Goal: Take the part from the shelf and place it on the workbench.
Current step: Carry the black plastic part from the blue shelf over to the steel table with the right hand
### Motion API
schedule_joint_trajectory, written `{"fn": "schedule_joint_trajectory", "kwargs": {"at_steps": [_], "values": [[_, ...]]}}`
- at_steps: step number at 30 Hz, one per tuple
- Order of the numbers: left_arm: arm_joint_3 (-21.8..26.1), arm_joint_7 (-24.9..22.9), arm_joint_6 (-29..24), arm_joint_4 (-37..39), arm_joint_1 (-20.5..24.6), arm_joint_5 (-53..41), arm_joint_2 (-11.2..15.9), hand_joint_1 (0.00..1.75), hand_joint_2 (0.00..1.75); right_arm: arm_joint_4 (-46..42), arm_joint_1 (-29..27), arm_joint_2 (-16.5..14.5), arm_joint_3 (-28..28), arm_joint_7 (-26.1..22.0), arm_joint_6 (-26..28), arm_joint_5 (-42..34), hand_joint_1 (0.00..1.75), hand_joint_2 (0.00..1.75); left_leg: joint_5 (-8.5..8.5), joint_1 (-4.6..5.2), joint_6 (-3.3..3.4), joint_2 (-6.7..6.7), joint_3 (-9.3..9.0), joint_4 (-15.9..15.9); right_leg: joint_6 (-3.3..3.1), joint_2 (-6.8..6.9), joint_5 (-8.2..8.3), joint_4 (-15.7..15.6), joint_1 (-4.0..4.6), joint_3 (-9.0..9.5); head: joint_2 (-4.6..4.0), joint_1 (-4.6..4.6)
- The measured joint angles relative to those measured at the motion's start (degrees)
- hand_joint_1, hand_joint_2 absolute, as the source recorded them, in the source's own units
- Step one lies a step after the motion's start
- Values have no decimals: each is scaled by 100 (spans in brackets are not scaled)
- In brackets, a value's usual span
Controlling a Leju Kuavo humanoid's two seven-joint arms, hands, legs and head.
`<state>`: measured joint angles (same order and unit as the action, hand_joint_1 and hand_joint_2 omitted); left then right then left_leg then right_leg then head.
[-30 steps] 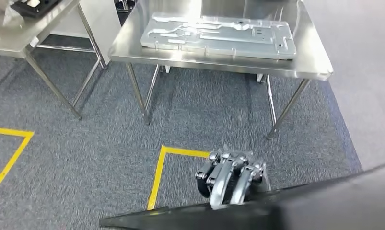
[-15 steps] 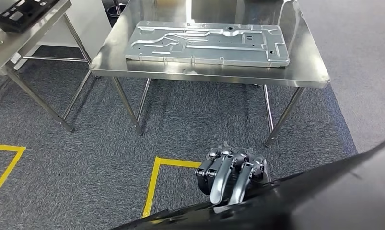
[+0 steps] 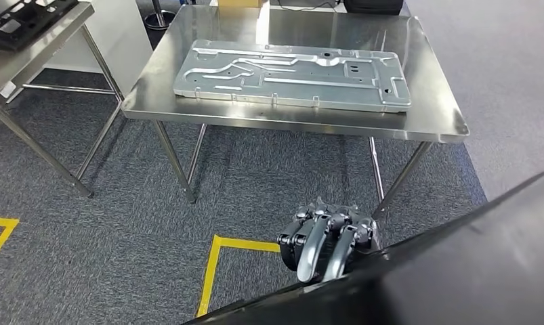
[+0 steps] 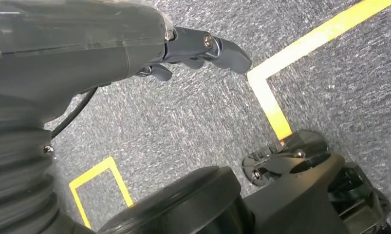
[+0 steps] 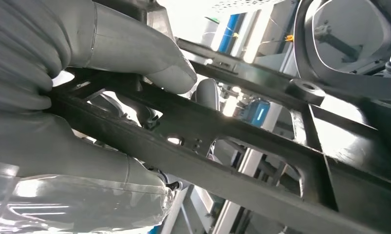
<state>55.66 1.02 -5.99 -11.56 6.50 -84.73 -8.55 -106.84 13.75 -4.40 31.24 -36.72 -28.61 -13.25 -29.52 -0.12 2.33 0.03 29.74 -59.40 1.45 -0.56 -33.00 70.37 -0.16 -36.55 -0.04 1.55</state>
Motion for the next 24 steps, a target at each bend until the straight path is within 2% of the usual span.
{"fn": "schedule_joint_trajectory", "kwargs": {"at_steps": [1, 2, 3, 4, 6, 8, 9, 11, 12, 14, 16, 17, 18, 19, 20, 21, 22, 23, 24], "values": [[-4, -3, 0, 0, -5, -4, -3, 0, 175, 1, 3, 21, 8, -7, 23, -2, 175, 175, -33, -1, -2, 6, -21, 0, 19, 4, -80, 256, -17, -216, 0, -1], [-7, -7, 0, 0, -8, -10, -7, 0, 175, 2, 2, 44, 15, -19, 56, -4, 175, 175, -72, -5, -9, 14, -54, -1, 34, 9, -79, 387, -33, -383, 0, -1], [-10, -15, 0, 0, -9, -21, -9, 0, 175, 2, 2, 67, 24, -36, 95, -9, 175, 175, -121, -10, -20, 24, -104, -1, 44, 15, 21, 336, -46, -466, 0, -1], [-15, -23, 0, 0, -9, -33, -14, 0, 175, 2, 3, 88, 34, -52, 130, -15, 175, 175, -179, -19, -35, 34, -171, -1, 51, 22, 214, 114, -57, -463, 0, -1], [-21, -41, 0, 0, -12, -49, -21, 0, 175, 5, 3, 127, 52, -73, 168, -25, 175, 175, -307, -37, -83, 40, -318, 5, 34, 40, 717, -501, -51, -367, 0, -4], [-24, -52, 0, 0, -13, -52, -24, 0, 175, 11, 4, 167, 65, -75, 179, -34, 175, 175, -406, -44, -158, 32, -395, 48, -46, 58, 946, -814, -8, -332, -1, 10], [-25, -57, 1, 0, -13, -53, -24, 0, 175, 14, 5, 184, 72, -76, 184, -38, 175, 175, -410, -42, -203, 27, -430, 56, -100, 59, 911, -826, 13, -330, 0, 13], [-32, -70, 3, 0, -6, -57, -25, 0, 175, 7, 17, 198, 93, -83, 210, -47, 175, 175, -371, -40, -282, 21, -474, -13, -201, 49, 883, -913, 13, -212, 1, 21], [-39, -79, 6, 0, -2, -63, -25, 0, 175, 4, 31, 202, 111, -86, 237, -51, 175, 175, -332, -41, -304, 20, -437, -168, -243, 47, 840, -961, 7, -121, 1, 14], [-52, -90, 18, 0, 14, -74, -25, 0, 175, 0, 65, 211, 151, -90, 325, -61, 175, 175, -390, -50, -325, 20, -129, -691, -301, 50, 755, -1043, -1, 64, 0, -6], [-56, -88, 34, 0, 60, -74, -26, 0, 175, 0, 89, 230, 191, -96, 439, -74, 175, 175, -635, -48, -334, 20, 322, -1239, -327, 52, 649, -1073, 7, 208, 0, -20], [-56, -86, 40, 0, 87, -72, -26, 0, 175, 0, 93, 243, 211, -104, 487, -84, 175, 175, -755, -48, -332, 19, 491, -1369, -331, 50, 590, -1076, 11, 281, 0, -19], [-56, -87, 42, 0, 107, -71, -26, 0, 175, 0, 94, 256, 232, -118, 523, -91, 175, 175, -791, -47, -329, 19, 590, -1359, -333, 46, 527, -1077, 17, 364, 0, -20], [-56, -90, 39, 0, 117, -71, -26, 0, 175, 0, 96, 269, 250, -139, 548, -98, 175, 175, -679, -46, -322, 20, 621, -1190, -333, 39, 456, -1078, 26, 462, 0, -21], [-56, -97, 37, 0, 117, -71, -26, 0, 175, 0, 98, 281, 265, -159, 567, -105, 175, 175, -419, -39, -300, 20, 612, -911, -330, 32, 384, -1079, 37, 564, 0, -20], [-55, -104, 33, 0, 112, -70, -24, 0, 175, 2, 101, 293, 275, -175, 581, -111, 175, 175, -76, -25, -267, 21, 601, -618, -324, 29, 313, -1079, 46, 659, 0, -13], [-55, -114, 30, 0, 111, -69, -22, 0, 175, 7, 103, 307, 286, -185, 589, -116, 175, 175, 167, 2, -231, 13, 597, -367, -306, 21, 252, -1082, 50, 726, 0, 1], [-55, -121, 27, 0, 110, -69, -21, 0, 175, 11, 105, 319, 294, -185, 592, -123, 175, 175, 348, 33, -191, 5, 588, -211, -274, 19, 200, -1089, 43, 768, 0, 3], [-55, -128, 23, 0, 113, -69, -18, 0, 175, 15, 107, 330, 301, -185, 593, -128, 175, 175, 407, 61, -160, 2, 576, -131, -238, 20, 177, -1071, 29, 798, 0, 7]]}}
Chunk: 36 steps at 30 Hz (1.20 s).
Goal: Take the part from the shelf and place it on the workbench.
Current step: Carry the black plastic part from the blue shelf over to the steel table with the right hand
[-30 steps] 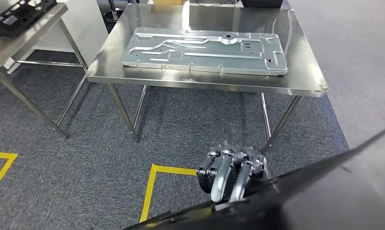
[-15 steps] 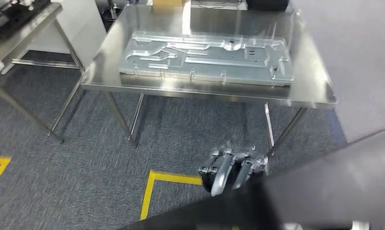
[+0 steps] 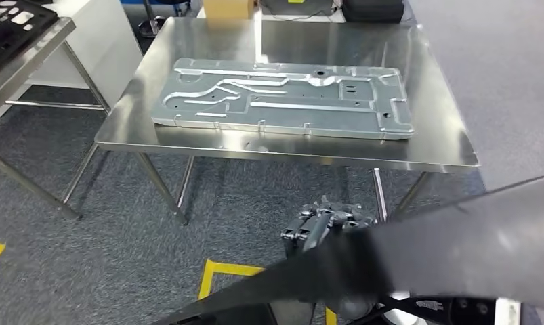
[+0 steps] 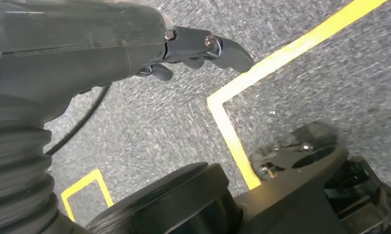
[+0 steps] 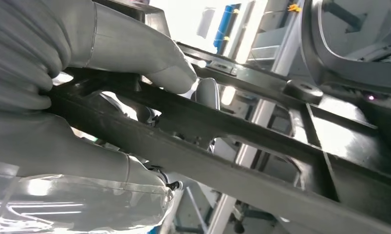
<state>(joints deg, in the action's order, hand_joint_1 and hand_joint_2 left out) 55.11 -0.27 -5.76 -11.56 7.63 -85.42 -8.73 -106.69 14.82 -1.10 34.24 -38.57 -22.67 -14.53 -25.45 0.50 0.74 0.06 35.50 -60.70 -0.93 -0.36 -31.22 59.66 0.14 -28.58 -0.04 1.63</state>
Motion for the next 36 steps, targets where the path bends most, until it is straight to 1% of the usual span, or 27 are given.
{"fn": "schedule_joint_trajectory", "kwargs": {"at_steps": [3, 4, 5, 7, 8, 9, 10, 11, 12, 13, 14, 15, 17, 18, 20, 21, 23, 24, 25, 26, 28, 29, 30, 31, 34, 35, 36], "values": [[-4, -23, -10, 0, -9, -15, 1, 0, 175, -4, 31, 19, 13, -5, 0, -22, 175, 175, -35, 10, 85, 14, -244, 216, 102, 14, 20, 179, -29, 42, -1, -7], [-5, -26, -11, 0, -20, -19, 0, 0, 175, -7, 48, 23, 16, -10, -1, -29, 175, 175, -55, -3, 112, 16, -347, 277, 131, 15, -3, 346, -36, -37, -1, -4], [-6, -26, -13, 0, -29, -18, -2, 0, 175, -9, 60, 26, 20, -16, 0, -36, 175, 175, -71, -18, 128, 17, -430, 320, 160, 16, -67, 588, -47, -194, -1, 1], [-6, -23, -21, 0, -45, -8, -5, 0, 175, -7, 67, 37, 24, -35, -1, -43, 175, 175, -141, -37, 144, 21, -514, 342, 228, 17, -281, 1172, -75, -688, 0, 9], [-6, -19, -27, 0, -55, -1, -7, 0, 175, -2, 64, 44, 26, -48, -4, -45, 175, 175, -191, -49, 134, 29, -558, 343, 258, 18, -370, 1369, -91, -923, 0, 10], [-5, -14, -34, 0, -66, 6, -8, 0, 175, 4, 62, 50, 28, -60, -9, -46, 175, 175, -254, -66, 114, 39, -624, 343, 286, 19, -384, 1425, -109, -1099, 0, 9], [-5, -10, -40, 0, -78, 10, -9, 0, 175, 10, 62, 55, 30, -71, -15, -47, 175, 175, -327, -86, 89, 48, -711, 342, 309, 21, -288, 1318, -127, -1191, 0, 11], [-5, -7, -48, 0, -90, 11, -9, 0, 175, 16, 61, 57, 32, -80, -20, -48, 175, 175, -410, -106, 58, 55, -814, 342, 328, 27, -47, 1060, -143, -1208, 0, 11], [-5, -5, -54, 1, -107, 13, -10, 0, 175, 25, 60, 59, 32, -85, -22, -49, 175, 175, -498, -120, 23, 58, -902, 343, 339, 39, 339, 714, -160, -1195, 0, 18], [-5, -3, -60, 1, -120, 14, -10, 0, 175, 35, 59, 63, 34, -90, -23, -50, 175, 175, -581, -126, -13, 61, -978, 330, 326, 52, 645, 415, -160, -1192, 0, 22], [-5, -1, -66, 2, -125, 15, -10, 0, 175, 45, 53, 68, 36, -92, -23, -50, 175, 175, -656, -124, -56, 57, -1019, 329, 288, 54, 887, 208, -152, -1195, 0, 20], [-5, 2, -69, 2, -128, 16, -9, 0, 175, 54, 47, 73, 38, -93, -22, -50, 175, 175, -704, -119, -100, 52, -1052, 330, 232, 51, 998, 105, -142, -1211, 0, 18], [-5, 16, -75, 2, -115, 17, -8, 0, 175, 59, 48, 76, 41, -94, -23, -48, 175, 175, -710, -120, -182, 39, -1086, 306, 112, 25, 927, 85, -126, -1176, 0, 2], [-5, 22, -76, 2, -112, 17, -8, 0, 175, 57, 53, 76, 42, -95, -24, -47, 175, 175, -668, -128, -207, 34, -1063, 194, 65, 22, 882, 60, -131, -1115, 0, -1], [-4, 34, -78, 2, -105, 21, -8, 0, 175, 54, 59, 75, 43, -97, -26, -45, 175, 175, -641, -135, -239, 30, -792, -310, -7, 26, 786, 10, -133, -956, 0, -20], [-3, 41, -76, 2, -96, 26, -8, 0, 175, 53, 58, 75, 44, -96, -26, -44, 175, 175, -708, -134, -243, 28, -577, -645, -31, 34, 730, -7, -126, -878, 0, -27], [-1, 56, -72, 2, -54, 42, -8, 0, 175, 54, 57, 75, 46, -94, -27, -40, 175, 175, -1028, -127, -242, 27, -164, -1127, -59, 42, 608, -15, -104, -726, 0, -30], [1, 60, -70, 2, -34, 50, -8, 0, 175, 54, 56, 74, 49, -86, -33, -34, 175, 175, -1157, -125, -235, 26, -44, -1182, -67, 38, 542, -15, -91, -639, 0, -31], [1, 63, -70, 2, -23, 57, -8, 0, 175, 53, 55, 69, 52, -76, -46, -25, 175, 175, -1177, -124, -225, 26, 10, -1099, -70, 30, 477, -15, -80, -544, 0, -31], [2, 65, -71, 2, -22, 63, -8, 0, 175, 51, 55, 61, 55, -63, -66, -12, 175, 175, -1032, -122, -209, 26, 9, -882, -70, 19, 412, -12, -72, -442, 0, -31], [2, 73, -73, 2, -32, 72, 2, 0, 175, 41, 54, 39, 59, -18, -105, 16, 175, 175, -386, -88, -149, 25, -17, -302, -44, 0, 286, 5, -66, -286, 0, -29], [3, 78, -74, 2, -35, 75, 9, 0, 175, 32, 53, 29, 61, 6, -116, 27, 175, 175, -129, -61, -113, 21, -28, -80, -17, -6, 234, 21, -66, -250, 0, -33], [3, 87, -72, 2, -36, 79, 15, 0, 175, 25, 53, 21, 63, 32, -117, 37, 175, 175, 32, -31, -84, 17, -23, 37, 17, -9, 192, 30, -71, -239, 0, -37], [4, 96, -68, 2, -32, 81, 18, 0, 175, 19, 55, 14, 66, 51, -115, 44, 175, 175, 38, -8, -62, 16, -17, 60, 52, -7, 167, 34, -77, -228, 0, -44], [4, 110, -57, 2, -28, 76, 10, 0, 175, -41, 71, -16, 66, 111, -84, 70, 175, 175, 70, -38, 6, 21, -113, 198, 152, 7, 70, 67, -78, -219, 0, -46], [4, 113, -53, 2, -32, 75, 7, 0, 175, -65, 76, -26, 66, 126, -63, 82, 175, 175, 74, -56, 33, 18, -158, 254, 178, 11, -18, 233, -77, -299, 0, -43], [5, 120, -50, 2, -37, 74, 6, 0, 175, -78, 77, -30, 66, 129, -34, 107, 175, 175, 65, -61, 51, 14, -193, 282, 196, 14, -137, 514, -86, -457, 0, -39]]}}
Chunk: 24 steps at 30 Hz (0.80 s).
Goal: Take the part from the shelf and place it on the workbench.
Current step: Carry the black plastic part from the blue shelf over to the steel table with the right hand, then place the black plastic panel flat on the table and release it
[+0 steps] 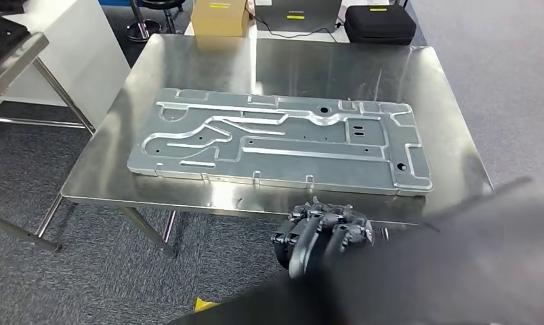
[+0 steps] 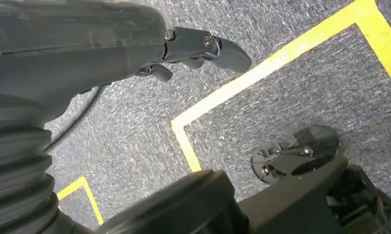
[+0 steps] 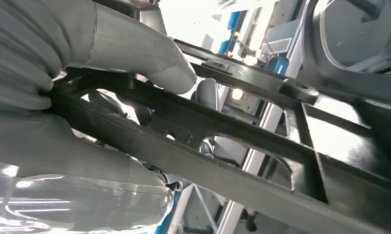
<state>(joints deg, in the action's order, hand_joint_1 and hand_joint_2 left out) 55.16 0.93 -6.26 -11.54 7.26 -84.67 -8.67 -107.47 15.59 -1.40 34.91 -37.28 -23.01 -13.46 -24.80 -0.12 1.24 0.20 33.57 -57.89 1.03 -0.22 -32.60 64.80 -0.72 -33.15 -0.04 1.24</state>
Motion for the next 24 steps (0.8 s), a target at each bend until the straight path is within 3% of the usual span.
{"fn": "schedule_joint_trajectory", "kwargs": {"at_steps": [2, 3, 4, 6, 8, 13, 15, 17, 18, 19, 20, 22, 24], "values": [[1, 16, 5, 0, -14, 3, -1, 0, 175, -11, -19, -2, 0, -13, 99, 122, 175, 175, -43, 0, 32, -2, -42, 11, 27, 3, -200, 689, -8, -450, 0, 1], [1, 26, 7, 0, -22, 5, -1, 0, 175, -13, -37, -2, 0, -20, 159, 204, 175, 175, -71, -1, 35, 2, -67, 7, 35, 4, -182, 888, -11, -621, 0, 2], [1, 31, 7, 0, -30, 8, -1, 0, 175, -15, -53, -2, 0, -31, 222, 289, 175, 175, -104, -1, 33, 8, -100, 0, 38, 5, -50, 891, -12, -700, 0, 1], [1, 30, 8, 0, -46, 19, -3, 0, 175, -31, -78, -2, -1, -69, 389, 500, 175, 175, -191, -3, 14, 22, -188, -27, 23, 9, 454, 343, -14, -579, 0, 2], [2, 19, 15, 0, -62, 45, -5, 0, 175, -67, -119, -4, -7, -120, 719, 929, 175, 175, -280, 14, -39, 28, -233, -62, -28, 14, 757, -242, 3, -371, 0, 2], [8, -22, 33, 0, -72, 113, -5, 0, 175, -204, -239, -51, -68, -99, 1922, 2317, 175, 175, -403, 21, -190, 16, -232, -123, -177, -10, 722, -507, 12, -257, 0, -13], [19, -26, 33, 0, -64, 154, -5, 0, 175, -238, -246, -105, -76, -37, 2377, 2808, 175, 175, -651, 6, -244, 13, -51, -554, -229, 8, 712, -547, -5, -205, 0, -26], [41, -20, 34, 0, -23, 194, -5, 0, 175, -247, -253, -148, -77, 16, 2794, 3266, 175, 175, -949, -3, -281, 11, 289, -1273, -259, 32, 693, -550, -1, -185, 0, -33], [51, -18, 35, 0, -1, 209, -5, 0, 175, -246, -260, -164, -77, 32, 2998, 3478, 175, 175, -1004, -6, -294, 10, 409, -1523, -265, 39, 684, -549, 1, -176, 0, -32], [58, -19, 36, 0, 11, 218, -5, 0, 175, -245, -265, -183, -77, 39, 3228, 3694, 175, 175, -950, -10, -301, 9, 443, -1587, -265, 39, 677, -547, 1, -166, 0, -33], [63, -25, 35, 0, 10, 221, -5, 0, 175, -244, -270, -210, -77, 45, 3519, 3948, 175, 175, -790, -16, -304, 8, 379, -1437, -260, 32, 667, -545, 0, -152, 0, -33], [68, -45, 36, 1, -24, 204, -9, 0, 175, -236, -274, -278, -77, 57, 4176, 4453, 175, 175, -379, -33, -288, 6, 87, -772, -234, 12, 646, -542, 4, -119, 0, -32], [68, -63, 39, 2, -58, 180, -20, 0, 175, -225, -267, -324, -78, 85, 4788, 4867, 175, 175, -218, -19, -241, 8, -126, -250, -186, 3, 643, -526, 19, -130, 0, -34]]}}
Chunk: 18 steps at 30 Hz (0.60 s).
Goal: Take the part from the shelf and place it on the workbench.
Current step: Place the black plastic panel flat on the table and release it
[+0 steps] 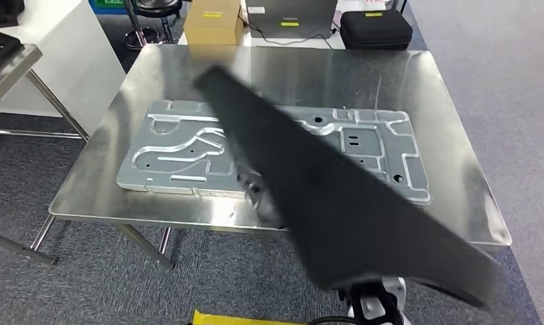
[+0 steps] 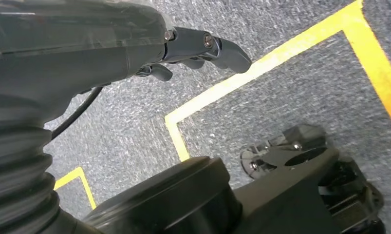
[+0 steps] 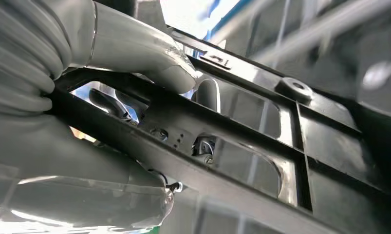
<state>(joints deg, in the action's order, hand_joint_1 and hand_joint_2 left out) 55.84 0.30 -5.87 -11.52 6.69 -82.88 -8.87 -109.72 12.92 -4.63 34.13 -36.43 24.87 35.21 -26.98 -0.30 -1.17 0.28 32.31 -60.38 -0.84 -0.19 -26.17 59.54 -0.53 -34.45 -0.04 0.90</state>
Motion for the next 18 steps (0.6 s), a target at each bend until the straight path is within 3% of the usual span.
{"fn": "schedule_joint_trajectory", "kwargs": {"at_steps": [3, 5, 8, 10, 11, 14, 16, 18], "values": [[1, -5, 15, 1, -10, -18, -16, 0, 175, 21, 32, -11, -2, 87, 775, 535, 175, 175, -44, 9, 106, 14, -44, 185, 86, 21, 23, -2, 15, -46, 0, 8], [1, -7, 21, 1, -11, -27, -28, 0, 175, 50, 65, -8, -5, 137, 1063, 790, 175, 175, -9, -12, 177, 15, -72, 238, 135, 25, -87, 152, 9, -105, -1, 13], [1, -10, 21, 1, -14, -38, -41, 0, 175, 103, 88, 1, -6, 194, 1209, 1006, 175, 175, 4, -5, 242, -3, -96, 264, 177, 21, -541, 1093, -3, -558, -1, 15], [1, -7, 21, 1, -16, -50, -42, 0, 175, 157, 97, 4, -2, 313, 1347, 1380, 175, 175, -4, 6, 253, -2, -100, 257, 181, 22, -611, 1512, -8, -784, 0, 14], [0, -3, 24, 1, -16, -57, -42, 0, 175, 192, 107, 4, -3, 405, 1407, 1674, 175, 175, -12, 8, 255, 4, -107, 249, 172, 22, -485, 1416, -10, -746, 0, 15], [-1, 7, 38, 1, -18, -69, -48, 0, 175, 309, 191, -10, 1, 657, 1477, 2615, 175, 175, -61, 22, 219, 23, -124, 207, 114, 22, 31, 401, 3, -269, 0, 14], [-2, 9, 52, 1, -20, -72, -52, 0, 175, 383, 269, -45, 32, 813, 1487, 3113, 175, 175, -85, 36, 165, 23, -103, 191, 82, 15, 85, 62, 22, -123, 0, 5], [-2, 11, 71, 1, -19, -72, -52, 0, 175, 542, 379, -70, 100, 1081, 1495, 3540, 175, 175, -97, 38, 103, 17, -102, 203, 44, -3, 74, 24, 21, -113, 0, -1]]}}
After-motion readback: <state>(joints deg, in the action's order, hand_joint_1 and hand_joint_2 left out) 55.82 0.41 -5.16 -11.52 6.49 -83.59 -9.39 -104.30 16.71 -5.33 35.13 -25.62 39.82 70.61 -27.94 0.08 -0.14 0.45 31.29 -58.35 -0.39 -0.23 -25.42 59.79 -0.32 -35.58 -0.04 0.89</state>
